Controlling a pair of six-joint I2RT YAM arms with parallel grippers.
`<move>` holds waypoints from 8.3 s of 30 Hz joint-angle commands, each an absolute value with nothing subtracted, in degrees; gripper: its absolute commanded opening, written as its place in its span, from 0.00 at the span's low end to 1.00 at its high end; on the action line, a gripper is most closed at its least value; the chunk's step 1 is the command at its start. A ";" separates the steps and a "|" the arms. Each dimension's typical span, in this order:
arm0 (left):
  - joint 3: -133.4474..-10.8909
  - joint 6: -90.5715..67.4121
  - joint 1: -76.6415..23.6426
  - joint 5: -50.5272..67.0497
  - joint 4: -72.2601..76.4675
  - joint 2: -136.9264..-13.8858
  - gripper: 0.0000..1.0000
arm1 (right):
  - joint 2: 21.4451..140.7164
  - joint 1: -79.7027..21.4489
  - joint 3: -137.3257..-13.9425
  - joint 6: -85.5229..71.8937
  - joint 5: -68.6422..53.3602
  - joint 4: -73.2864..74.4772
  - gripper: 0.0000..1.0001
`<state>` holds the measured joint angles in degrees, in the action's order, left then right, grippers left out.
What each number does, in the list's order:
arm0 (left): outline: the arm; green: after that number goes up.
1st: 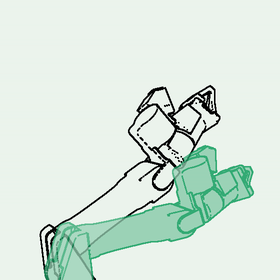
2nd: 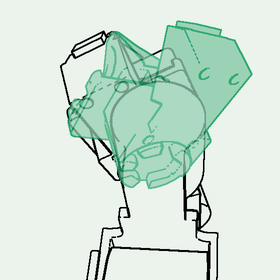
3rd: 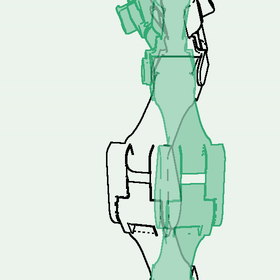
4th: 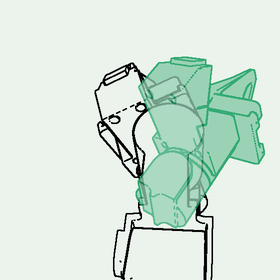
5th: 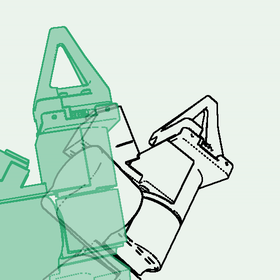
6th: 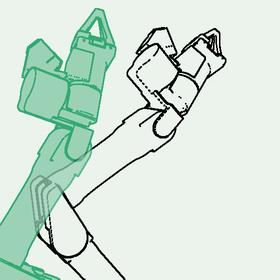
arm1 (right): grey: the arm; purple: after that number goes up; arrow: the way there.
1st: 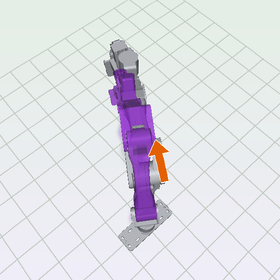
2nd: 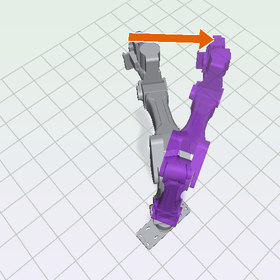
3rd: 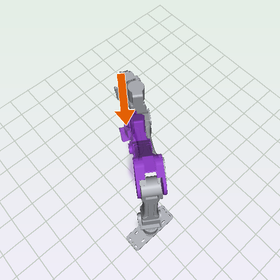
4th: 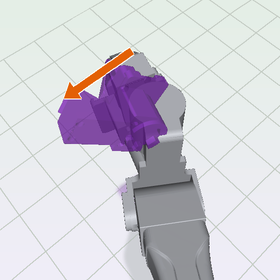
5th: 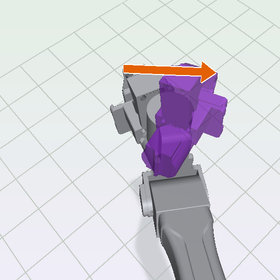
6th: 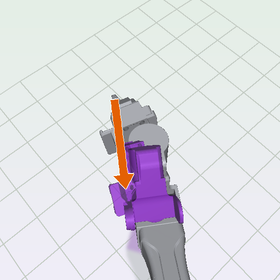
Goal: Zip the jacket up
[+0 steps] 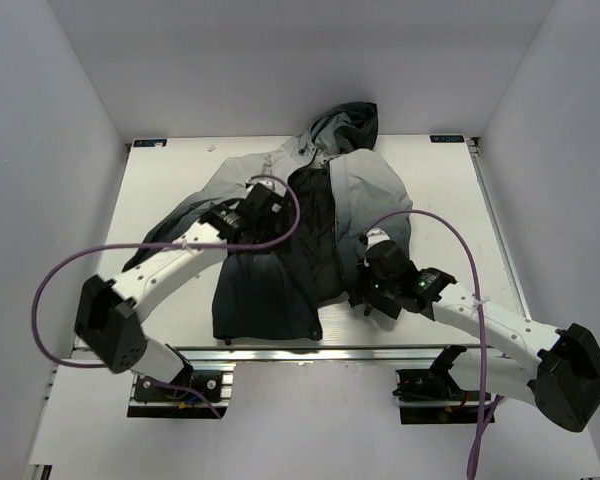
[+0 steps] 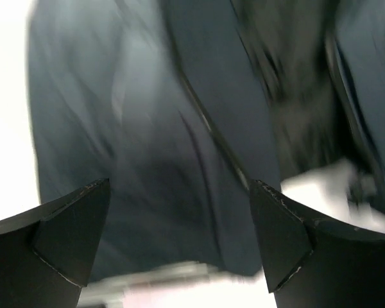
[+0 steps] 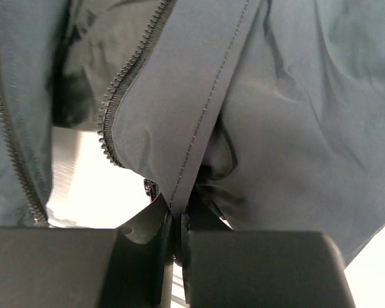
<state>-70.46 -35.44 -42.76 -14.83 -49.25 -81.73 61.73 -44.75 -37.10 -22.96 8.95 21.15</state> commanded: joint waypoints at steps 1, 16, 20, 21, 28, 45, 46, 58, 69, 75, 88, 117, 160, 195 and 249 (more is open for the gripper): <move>-74.35 -28.67 -38.33 -16.19 -40.91 -88.65 0.98 | 61.61 -44.83 -36.21 -23.55 11.78 20.13 0.00; -108.80 -19.16 -32.96 -25.92 -46.84 -123.31 0.26 | 62.84 -41.93 -35.07 -22.50 10.46 17.23 0.00; -106.98 -19.16 -32.17 -29.70 -45.53 -120.24 0.00 | 62.93 -41.31 -34.89 -21.88 9.49 16.79 0.00; -106.27 -19.07 -32.08 -30.49 -44.92 -119.28 0.00 | 62.84 -41.22 -34.81 -21.71 9.49 16.61 0.00; -99.59 -18.11 -29.89 -36.75 -45.97 -104.28 0.00 | 62.14 -40.69 -33.58 -21.36 7.56 15.03 0.00; -130.12 -12.13 -38.93 -0.82 -39.79 -130.20 0.03 | 56.43 -38.23 -29.36 -26.62 5.18 15.82 0.00; -133.73 -12.30 -39.28 -0.18 -40.95 -132.34 0.39 | 55.29 -38.15 -29.27 -26.98 5.53 16.34 0.00; -99.08 -22.66 -41.82 -3.61 -37.44 -104.88 0.98 | 51.94 -37.53 -29.44 -27.51 7.64 19.34 0.00; -71.90 -40.16 -56.49 3.96 -36.39 -93.94 0.98 | 50.98 -35.95 -28.92 -29.09 9.58 19.60 0.00; -71.46 -43.07 -59.41 2.02 -35.95 -99.57 0.98 | 48.61 -35.86 -27.69 -29.62 7.91 19.07 0.00; -76.82 -48.34 -63.45 -7.03 -45.79 -109.34 0.91 | 44.30 -35.77 -24.96 -35.15 11.07 18.81 0.00; -83.14 -46.94 -68.12 -13.89 -52.47 -116.36 0.80 | 41.40 -35.86 -22.24 -36.48 10.55 18.81 0.00; -56.18 -39.81 -59.15 -9.05 -7.57 -70.50 0.00 | 34.01 -35.77 -24.87 -28.65 -5.01 -3.95 0.00; -48.43 -51.42 -56.78 -13.45 8.35 -67.94 0.00 | 31.38 -35.77 -16.70 -36.12 -6.15 -27.59 0.00; -48.78 -50.80 -56.78 -9.41 9.23 -69.87 0.00 | 32.96 -35.77 -14.15 -40.08 -0.62 -34.36 0.00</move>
<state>-48.36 -51.09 -57.04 -10.66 7.81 -70.11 33.71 -35.70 -14.66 -39.31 -2.76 -28.93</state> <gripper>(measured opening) 0.034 0.049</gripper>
